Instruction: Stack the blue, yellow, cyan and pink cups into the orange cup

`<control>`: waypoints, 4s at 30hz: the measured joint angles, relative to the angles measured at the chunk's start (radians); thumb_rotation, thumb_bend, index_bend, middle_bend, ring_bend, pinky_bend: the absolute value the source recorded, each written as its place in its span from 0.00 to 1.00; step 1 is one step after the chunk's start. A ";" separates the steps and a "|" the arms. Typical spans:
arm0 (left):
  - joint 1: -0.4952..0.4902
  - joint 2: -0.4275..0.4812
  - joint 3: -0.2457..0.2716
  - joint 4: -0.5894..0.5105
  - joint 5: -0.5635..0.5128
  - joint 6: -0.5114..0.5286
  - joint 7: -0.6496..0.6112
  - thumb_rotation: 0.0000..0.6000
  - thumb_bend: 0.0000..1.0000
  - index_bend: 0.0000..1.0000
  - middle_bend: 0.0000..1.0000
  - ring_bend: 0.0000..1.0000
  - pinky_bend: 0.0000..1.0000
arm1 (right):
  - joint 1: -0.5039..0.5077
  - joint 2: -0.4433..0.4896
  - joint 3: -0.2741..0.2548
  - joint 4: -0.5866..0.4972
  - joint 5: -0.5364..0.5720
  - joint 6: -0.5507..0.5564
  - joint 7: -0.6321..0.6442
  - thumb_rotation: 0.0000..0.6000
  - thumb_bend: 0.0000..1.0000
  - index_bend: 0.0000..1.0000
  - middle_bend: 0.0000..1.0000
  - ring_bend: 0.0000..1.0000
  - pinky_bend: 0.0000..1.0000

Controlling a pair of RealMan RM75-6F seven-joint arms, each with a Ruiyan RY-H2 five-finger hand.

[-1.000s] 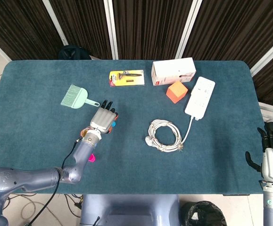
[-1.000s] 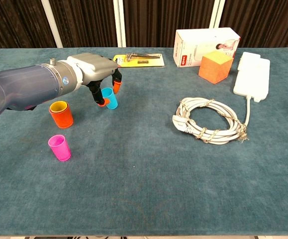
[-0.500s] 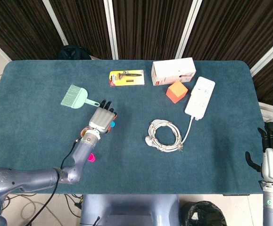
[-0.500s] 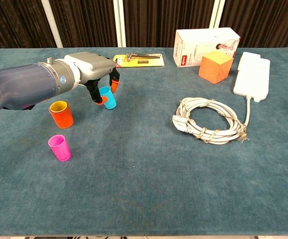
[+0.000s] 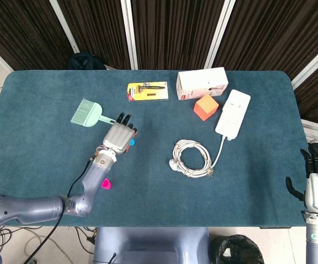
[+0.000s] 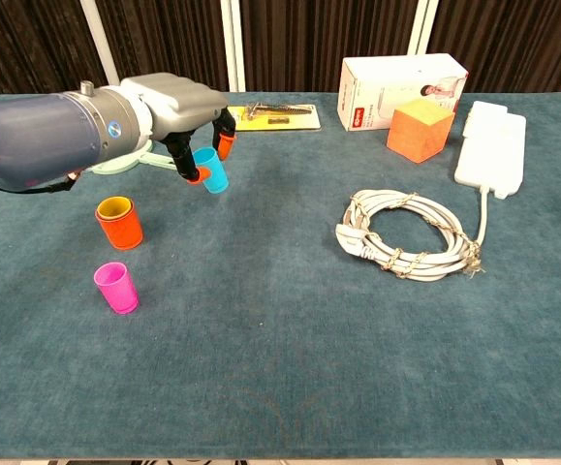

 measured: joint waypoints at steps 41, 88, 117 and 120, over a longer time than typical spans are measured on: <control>0.072 0.442 0.167 -0.466 -0.022 0.032 0.048 1.00 0.43 0.54 0.33 0.01 0.06 | -0.007 -0.002 0.007 -0.018 -0.005 0.026 -0.005 1.00 0.41 0.11 0.07 0.09 0.09; 0.053 0.355 0.214 -0.387 0.013 -0.002 0.030 1.00 0.35 0.24 0.26 0.00 0.07 | -0.012 0.008 0.012 -0.022 0.002 0.024 0.007 1.00 0.41 0.11 0.07 0.09 0.09; 0.084 0.467 0.243 -0.540 0.266 -0.153 -0.169 1.00 0.21 0.24 0.16 0.00 0.00 | -0.013 0.007 0.011 -0.028 -0.003 0.027 0.007 1.00 0.41 0.11 0.07 0.09 0.09; 0.084 0.470 0.247 -0.538 0.285 -0.169 -0.184 1.00 0.20 0.24 0.14 0.00 0.00 | -0.013 0.007 0.012 -0.028 -0.002 0.028 0.009 1.00 0.41 0.11 0.07 0.09 0.09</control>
